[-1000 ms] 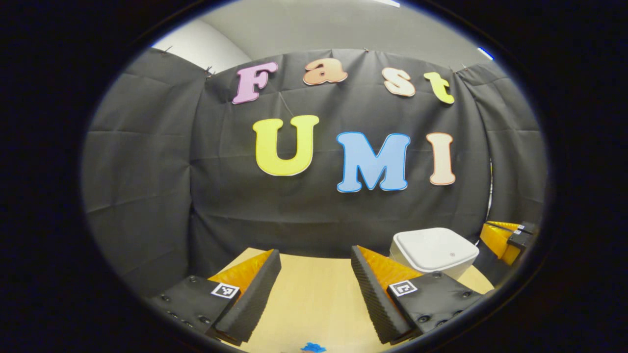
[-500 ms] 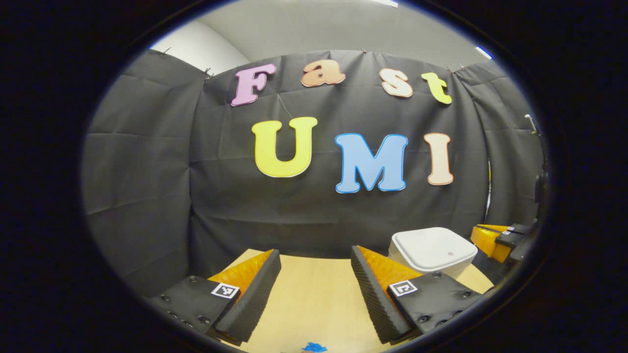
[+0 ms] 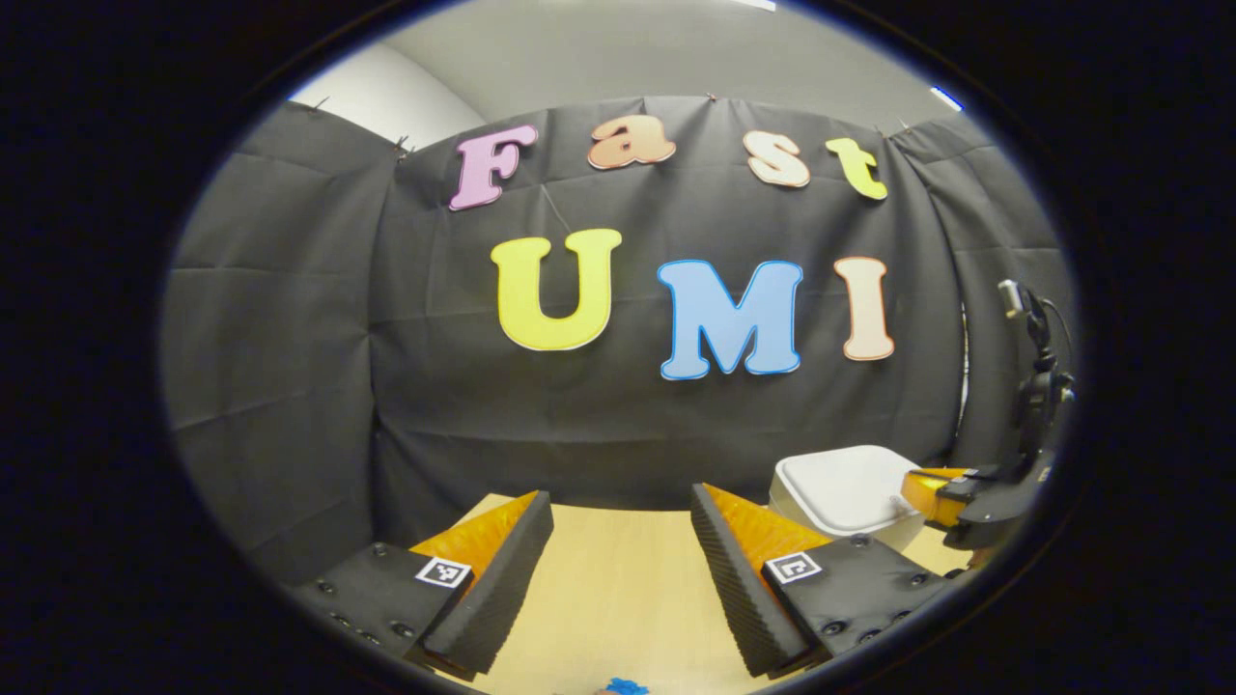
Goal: Press the lid of the desktop garbage bin to open it, pick up the crumpled paper on the desktop and throw it into the bin, then pick up the pop can on the desktop and drop it into the bin, and finally close the garbage bin lid.
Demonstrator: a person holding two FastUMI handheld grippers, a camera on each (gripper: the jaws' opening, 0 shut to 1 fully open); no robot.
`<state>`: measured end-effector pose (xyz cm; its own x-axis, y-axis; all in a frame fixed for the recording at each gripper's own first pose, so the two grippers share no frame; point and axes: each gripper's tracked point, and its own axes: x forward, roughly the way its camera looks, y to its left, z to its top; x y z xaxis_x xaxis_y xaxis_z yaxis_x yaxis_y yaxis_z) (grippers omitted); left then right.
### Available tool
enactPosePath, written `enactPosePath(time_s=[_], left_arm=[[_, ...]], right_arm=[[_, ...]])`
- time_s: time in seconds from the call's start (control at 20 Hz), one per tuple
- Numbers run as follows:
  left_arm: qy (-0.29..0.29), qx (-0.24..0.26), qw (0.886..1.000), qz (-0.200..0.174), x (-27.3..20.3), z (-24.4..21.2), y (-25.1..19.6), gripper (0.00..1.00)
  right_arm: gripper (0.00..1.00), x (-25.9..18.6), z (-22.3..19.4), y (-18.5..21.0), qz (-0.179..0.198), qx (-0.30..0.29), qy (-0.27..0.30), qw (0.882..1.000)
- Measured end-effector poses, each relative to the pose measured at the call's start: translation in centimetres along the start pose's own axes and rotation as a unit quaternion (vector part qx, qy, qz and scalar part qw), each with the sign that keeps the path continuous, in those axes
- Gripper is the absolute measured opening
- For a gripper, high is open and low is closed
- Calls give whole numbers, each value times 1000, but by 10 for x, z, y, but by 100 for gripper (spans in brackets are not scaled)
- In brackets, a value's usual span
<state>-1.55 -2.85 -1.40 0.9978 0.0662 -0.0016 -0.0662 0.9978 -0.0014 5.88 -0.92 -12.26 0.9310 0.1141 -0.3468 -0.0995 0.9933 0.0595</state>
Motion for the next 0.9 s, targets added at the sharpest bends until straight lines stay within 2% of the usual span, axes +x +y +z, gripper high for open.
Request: enactPosePath(time_s=[0.1, 0.15, 0.35, 0.6, 0.9], left_arm=[[3, -3, 1000, 0, 2, -3, 0, 95], [2, -4, 1000, -1, 3, -2, 1, 95], [-3, -2, 1000, -6, 6, 1, -2, 95], [-1, -4, 1000, -14, 9, -2, -8, 95], [0, -5, 1000, -12, 9, -3, -4, 95]], right_arm=[[2, 4, -14, 2, 5, 1, 20, 1000], [2, 4, -6, 1, 2, 2, 2, 1000], [2, 7, -9, 2, -1, 1, 4, 1000], [2, 7, -12, 3, -7, 45, -11, 999], [2, 8, -13, 3, -18, 30, -19, 999]])
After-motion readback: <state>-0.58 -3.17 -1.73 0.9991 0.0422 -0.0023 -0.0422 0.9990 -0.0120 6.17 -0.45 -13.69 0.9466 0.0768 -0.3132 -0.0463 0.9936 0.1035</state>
